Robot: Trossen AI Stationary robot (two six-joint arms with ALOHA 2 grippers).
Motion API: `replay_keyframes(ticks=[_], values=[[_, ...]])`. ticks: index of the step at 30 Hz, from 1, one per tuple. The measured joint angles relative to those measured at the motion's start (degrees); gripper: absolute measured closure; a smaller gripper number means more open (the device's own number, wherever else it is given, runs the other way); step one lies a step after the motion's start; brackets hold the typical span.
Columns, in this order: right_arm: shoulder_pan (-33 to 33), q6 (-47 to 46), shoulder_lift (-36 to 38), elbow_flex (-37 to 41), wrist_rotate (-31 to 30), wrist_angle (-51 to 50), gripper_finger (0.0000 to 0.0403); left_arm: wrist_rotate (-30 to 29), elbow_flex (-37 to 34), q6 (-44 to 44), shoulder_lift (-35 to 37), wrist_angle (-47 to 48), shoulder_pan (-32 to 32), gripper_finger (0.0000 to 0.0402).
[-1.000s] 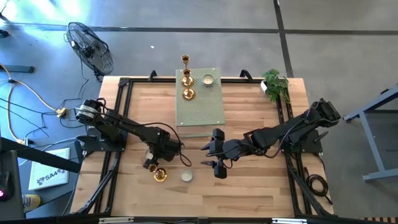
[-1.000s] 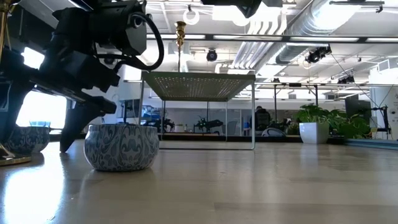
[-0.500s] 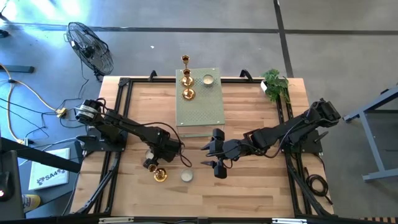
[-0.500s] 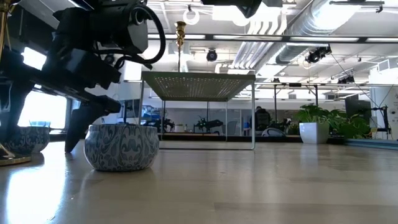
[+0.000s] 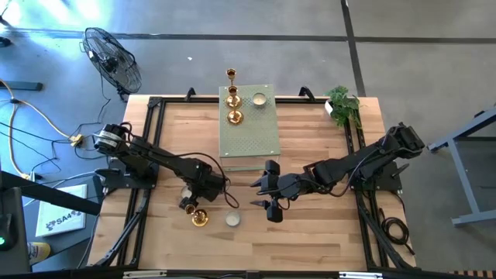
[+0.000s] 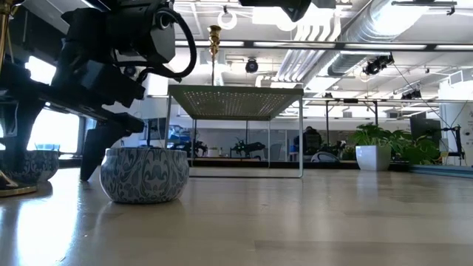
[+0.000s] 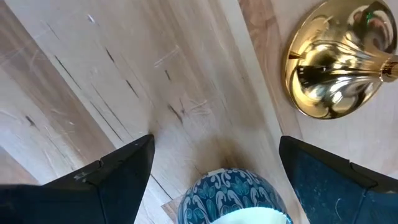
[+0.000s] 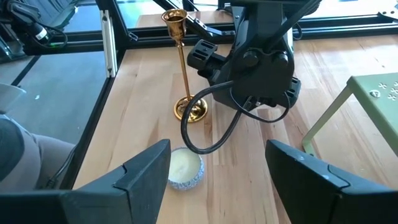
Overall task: Pick & Place candle stick holders
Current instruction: Put the top blue scented candle on the shelf aligned with the other blue scented candle
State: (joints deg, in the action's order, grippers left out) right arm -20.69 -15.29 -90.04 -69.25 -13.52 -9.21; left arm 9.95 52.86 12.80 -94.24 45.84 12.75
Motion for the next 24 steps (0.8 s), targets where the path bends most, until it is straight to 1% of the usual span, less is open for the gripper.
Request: replay_keyframes(ticks=[4,10,16,19,24], values=[[0.0,0.3,0.0,0.0,0.0,0.0,0.0144,-0.3,0.0,0.0,0.0,0.0,0.0,0.0048],[0.0,0.3,0.0,0.0,0.0,0.0,0.0144,-0.3,0.0,-0.2,0.1,0.1,0.0,0.0006],[0.0,0.3,0.0,0.0,0.0,0.0,0.0144,-0.5,0.0,-2.8,0.1,0.0,0.0,0.0004],[0.0,0.2,0.0,0.0,0.0,-0.1,0.0144,0.3,0.0,-3.6,0.5,1.5,0.0,0.0005],[0.0,0.1,0.0,0.0,0.1,-0.9,0.0144,0.6,0.0,-0.9,0.8,1.6,-1.3,0.0011]])
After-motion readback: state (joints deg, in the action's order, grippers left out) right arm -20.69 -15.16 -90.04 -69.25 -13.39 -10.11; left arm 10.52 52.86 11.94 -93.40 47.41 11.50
